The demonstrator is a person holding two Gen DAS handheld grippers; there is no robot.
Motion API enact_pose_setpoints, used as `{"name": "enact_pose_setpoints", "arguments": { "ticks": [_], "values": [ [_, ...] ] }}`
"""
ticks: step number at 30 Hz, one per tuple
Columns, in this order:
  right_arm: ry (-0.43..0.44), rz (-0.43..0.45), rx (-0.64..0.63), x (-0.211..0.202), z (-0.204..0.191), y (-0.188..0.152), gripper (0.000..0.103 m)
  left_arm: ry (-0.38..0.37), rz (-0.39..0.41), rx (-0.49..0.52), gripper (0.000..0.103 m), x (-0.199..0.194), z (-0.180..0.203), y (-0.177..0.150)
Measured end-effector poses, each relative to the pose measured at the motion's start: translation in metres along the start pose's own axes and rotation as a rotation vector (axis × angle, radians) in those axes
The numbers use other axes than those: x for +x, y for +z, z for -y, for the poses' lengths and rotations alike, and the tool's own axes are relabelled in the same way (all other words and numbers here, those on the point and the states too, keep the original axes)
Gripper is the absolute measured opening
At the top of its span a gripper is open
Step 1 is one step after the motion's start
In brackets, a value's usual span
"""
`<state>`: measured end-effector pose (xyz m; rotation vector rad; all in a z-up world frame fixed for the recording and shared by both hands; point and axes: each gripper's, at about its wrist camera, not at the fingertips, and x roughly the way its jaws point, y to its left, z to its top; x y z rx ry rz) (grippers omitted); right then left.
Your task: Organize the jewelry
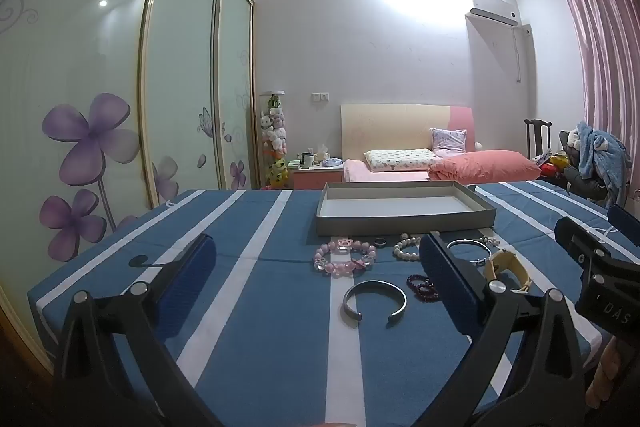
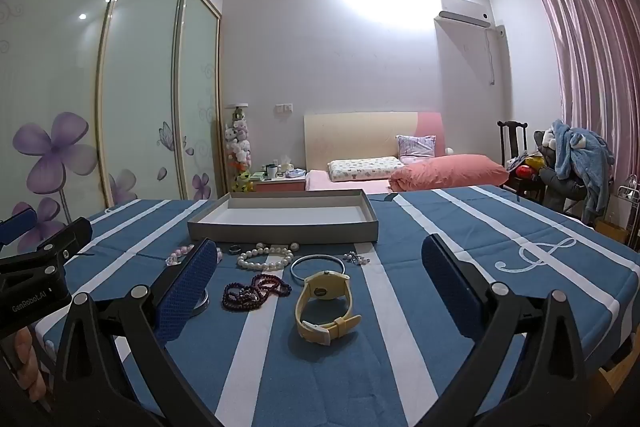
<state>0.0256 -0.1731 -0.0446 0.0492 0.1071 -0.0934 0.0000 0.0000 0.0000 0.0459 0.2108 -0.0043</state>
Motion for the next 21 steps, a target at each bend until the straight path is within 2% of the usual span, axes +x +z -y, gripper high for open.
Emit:
{"name": "enact_pose_setpoints", "arguments": {
  "ticks": [21],
  "values": [
    [0.0, -0.003, 0.002, 0.0006, 0.0005, -0.0006, 0.101, -0.001, -0.004, -0.004, 0.099, 0.0002, 0.0, 0.0]
  ]
}}
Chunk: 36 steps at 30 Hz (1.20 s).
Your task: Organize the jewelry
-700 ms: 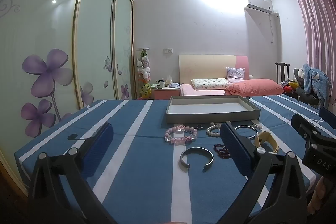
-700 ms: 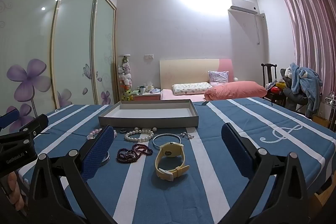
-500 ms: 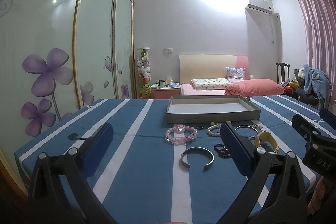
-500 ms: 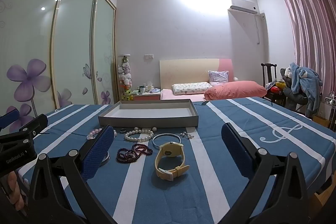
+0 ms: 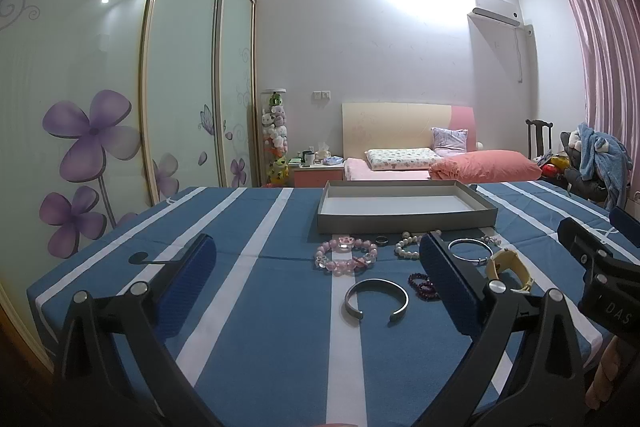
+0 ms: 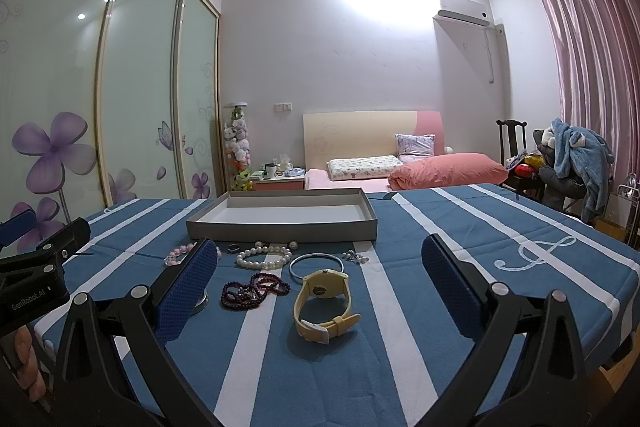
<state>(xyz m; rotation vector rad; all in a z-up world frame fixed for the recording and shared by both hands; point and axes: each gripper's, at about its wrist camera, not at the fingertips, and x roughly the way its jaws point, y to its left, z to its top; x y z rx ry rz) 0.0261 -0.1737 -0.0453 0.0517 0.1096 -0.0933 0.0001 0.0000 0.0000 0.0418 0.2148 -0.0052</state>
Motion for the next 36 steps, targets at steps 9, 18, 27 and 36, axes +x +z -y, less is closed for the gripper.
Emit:
{"name": "enact_pose_setpoints", "arguments": {
  "ticks": [9, 18, 27, 36],
  "values": [
    [0.001, -0.001, 0.001, 0.0, 0.0001, 0.0002, 0.101, 0.0, -0.001, 0.0, 0.099, 0.0, 0.0001, 0.0],
    [0.001, -0.002, 0.002, 0.0001, -0.0001, 0.0006, 0.101, 0.0, -0.002, 0.0, 0.099, 0.0001, 0.0002, 0.0],
    [0.001, -0.004, 0.001, 0.0001, -0.0009, 0.0006, 0.101, 0.0, -0.005, -0.001, 0.099, 0.0018, 0.0012, -0.0065],
    [0.001, -0.005, 0.001, 0.0007, -0.0014, 0.0004, 0.101, -0.001, -0.006, -0.001, 0.099, 0.0014, 0.0007, -0.0056]
  ]
}}
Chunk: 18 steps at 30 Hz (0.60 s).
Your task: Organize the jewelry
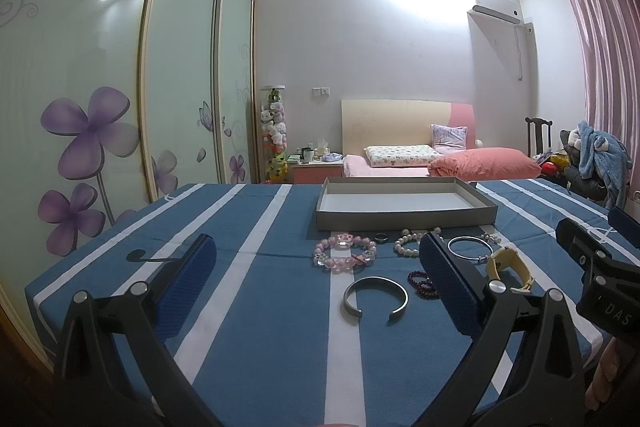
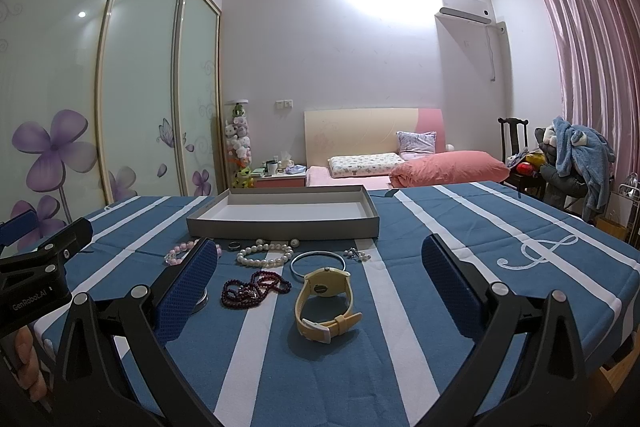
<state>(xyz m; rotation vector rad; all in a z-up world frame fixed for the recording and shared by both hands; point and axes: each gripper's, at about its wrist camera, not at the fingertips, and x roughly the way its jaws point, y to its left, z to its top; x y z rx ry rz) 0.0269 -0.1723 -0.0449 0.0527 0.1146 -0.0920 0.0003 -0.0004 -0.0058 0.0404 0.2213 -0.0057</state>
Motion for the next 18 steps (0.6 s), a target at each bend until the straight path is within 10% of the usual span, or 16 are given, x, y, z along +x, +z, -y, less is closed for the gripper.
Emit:
{"name": "enact_pose_setpoints", "arguments": {
  "ticks": [18],
  "values": [
    [0.0, -0.002, 0.0, 0.0005, -0.0003, -0.0001, 0.101, 0.0, -0.003, -0.001, 0.099, 0.0038, 0.0032, -0.0024]
  ]
}}
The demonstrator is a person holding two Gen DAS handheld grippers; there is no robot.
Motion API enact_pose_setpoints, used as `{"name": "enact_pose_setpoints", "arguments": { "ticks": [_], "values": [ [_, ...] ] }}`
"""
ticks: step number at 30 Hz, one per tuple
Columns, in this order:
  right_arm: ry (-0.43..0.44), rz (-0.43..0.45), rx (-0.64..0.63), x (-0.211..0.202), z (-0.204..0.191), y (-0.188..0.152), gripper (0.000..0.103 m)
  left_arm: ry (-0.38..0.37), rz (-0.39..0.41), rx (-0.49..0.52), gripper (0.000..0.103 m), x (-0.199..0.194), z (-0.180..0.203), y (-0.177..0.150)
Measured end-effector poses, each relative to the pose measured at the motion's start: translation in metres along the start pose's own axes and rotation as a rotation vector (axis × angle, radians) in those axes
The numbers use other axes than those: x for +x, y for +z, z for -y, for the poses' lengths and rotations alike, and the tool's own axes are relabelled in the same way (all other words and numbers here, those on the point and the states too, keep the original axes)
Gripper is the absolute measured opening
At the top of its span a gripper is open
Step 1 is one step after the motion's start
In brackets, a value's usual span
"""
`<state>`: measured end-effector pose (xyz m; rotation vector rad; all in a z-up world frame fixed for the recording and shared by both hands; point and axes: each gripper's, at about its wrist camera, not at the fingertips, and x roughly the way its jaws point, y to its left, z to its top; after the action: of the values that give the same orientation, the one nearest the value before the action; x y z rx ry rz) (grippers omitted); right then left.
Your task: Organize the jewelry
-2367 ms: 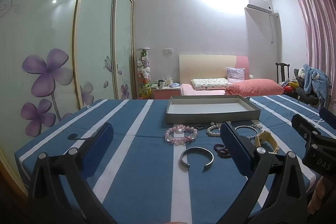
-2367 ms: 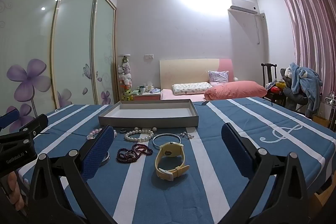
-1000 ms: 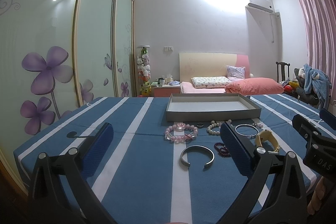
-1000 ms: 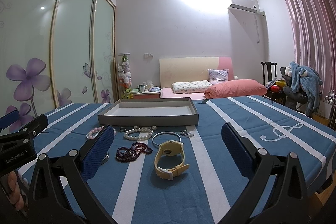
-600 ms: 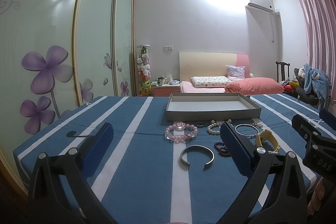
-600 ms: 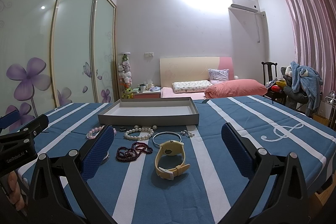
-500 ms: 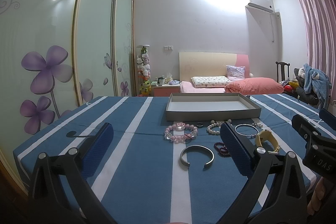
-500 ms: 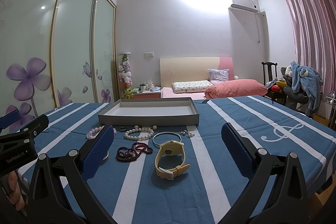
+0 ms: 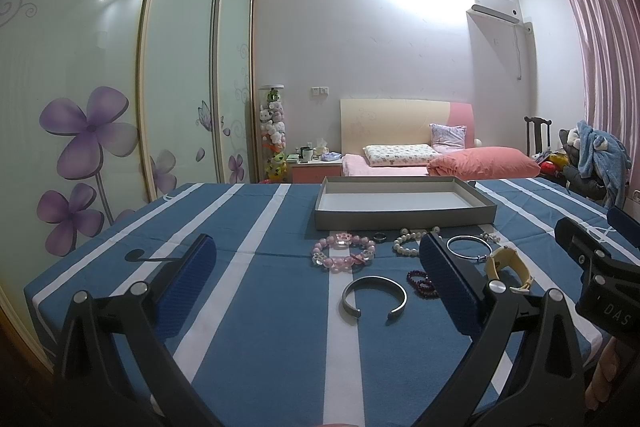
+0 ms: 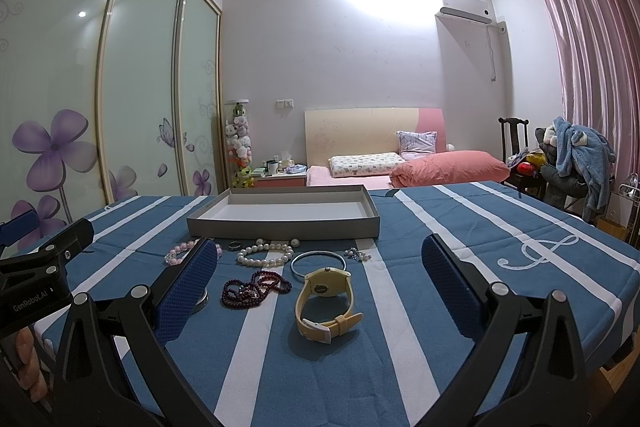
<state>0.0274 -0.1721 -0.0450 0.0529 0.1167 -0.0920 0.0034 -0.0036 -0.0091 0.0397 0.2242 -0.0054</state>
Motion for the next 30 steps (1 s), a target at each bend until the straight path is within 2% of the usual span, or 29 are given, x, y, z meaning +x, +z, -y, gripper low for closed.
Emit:
{"name": "enact_pose_setpoints", "arguments": {
  "ticks": [13, 18, 25, 30],
  "values": [
    [0.0, -0.002, 0.001, -0.001, -0.001, 0.001, 0.101, -0.001, -0.006, -0.001, 0.099, 0.001, 0.002, -0.001],
    [-0.002, -0.016, 0.003, 0.008, 0.001, -0.003, 0.101, -0.027, -0.034, 0.003, 0.099, 0.008, 0.005, -0.006],
    [-0.004, -0.063, 0.026, 0.019, 0.005, -0.014, 0.101, -0.095, -0.13, 0.016, 0.099, 0.035, 0.009, -0.009],
    [-0.008, -0.097, 0.036, 0.025, 0.008, -0.015, 0.101, -0.139, -0.277, 0.031, 0.099, 0.073, 0.014, -0.009]
  ]
}}
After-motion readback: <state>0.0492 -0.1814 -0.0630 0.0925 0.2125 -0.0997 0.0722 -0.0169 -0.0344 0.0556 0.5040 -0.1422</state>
